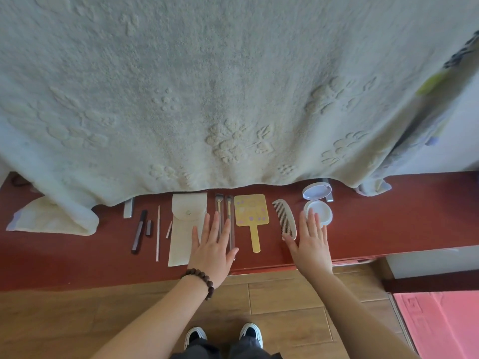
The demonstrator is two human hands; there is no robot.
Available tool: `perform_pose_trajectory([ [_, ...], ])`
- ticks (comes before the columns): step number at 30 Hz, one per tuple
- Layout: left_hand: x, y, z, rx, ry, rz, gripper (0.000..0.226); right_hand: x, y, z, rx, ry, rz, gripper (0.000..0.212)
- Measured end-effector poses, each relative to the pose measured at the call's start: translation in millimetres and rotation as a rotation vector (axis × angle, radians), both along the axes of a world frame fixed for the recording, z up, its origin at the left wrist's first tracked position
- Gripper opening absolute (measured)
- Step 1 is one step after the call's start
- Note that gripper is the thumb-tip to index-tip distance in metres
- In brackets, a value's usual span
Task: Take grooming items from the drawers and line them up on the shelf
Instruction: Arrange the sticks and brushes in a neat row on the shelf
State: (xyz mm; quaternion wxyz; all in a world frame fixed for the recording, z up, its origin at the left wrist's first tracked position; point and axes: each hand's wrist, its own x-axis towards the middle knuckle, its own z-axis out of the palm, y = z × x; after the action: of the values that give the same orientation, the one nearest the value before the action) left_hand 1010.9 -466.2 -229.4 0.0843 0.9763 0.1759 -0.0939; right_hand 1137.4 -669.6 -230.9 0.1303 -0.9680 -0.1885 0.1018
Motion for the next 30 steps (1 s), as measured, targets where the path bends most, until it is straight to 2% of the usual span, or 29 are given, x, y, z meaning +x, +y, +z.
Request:
perform_pose_trajectory([
  [3,0,2,-2,0.034,0.0,0.035,0.07,33,-23,7,0.12,0.013,-0.198,0.09],
  [7,-6,4,-5,0.021,0.031,0.039,0.069,57,-30,7,0.197,0.127,-0.202,0.082],
  [12,-13,7,-2,-0.003,0.053,0.09,0.07,57,-20,5,0.266,0.073,-0.308,0.077],
  [17,-11,11,5,0.04,0.098,0.104,0.069,58,-11,2,0.216,0.03,-0.331,0.08],
  [19,-11,11,5,0.029,0.086,0.112,0.069,51,-11,1,0.206,-0.059,-0.282,0.076],
  [21,-12,13,5,0.016,0.065,0.123,0.069,34,-7,-2,0.23,-0.151,-0.095,0.067],
  [24,-14,14,3,0.005,0.081,0.135,0.07,-2,3,-7,0.087,-0.038,0.244,0.066],
  [27,-17,16,1,-0.033,0.093,0.149,0.071,-19,11,-14,-0.086,0.06,0.236,0.071],
  [30,-20,17,-2,-0.031,0.126,0.143,0.071,-22,25,-12,-0.104,0.127,0.146,0.07],
])
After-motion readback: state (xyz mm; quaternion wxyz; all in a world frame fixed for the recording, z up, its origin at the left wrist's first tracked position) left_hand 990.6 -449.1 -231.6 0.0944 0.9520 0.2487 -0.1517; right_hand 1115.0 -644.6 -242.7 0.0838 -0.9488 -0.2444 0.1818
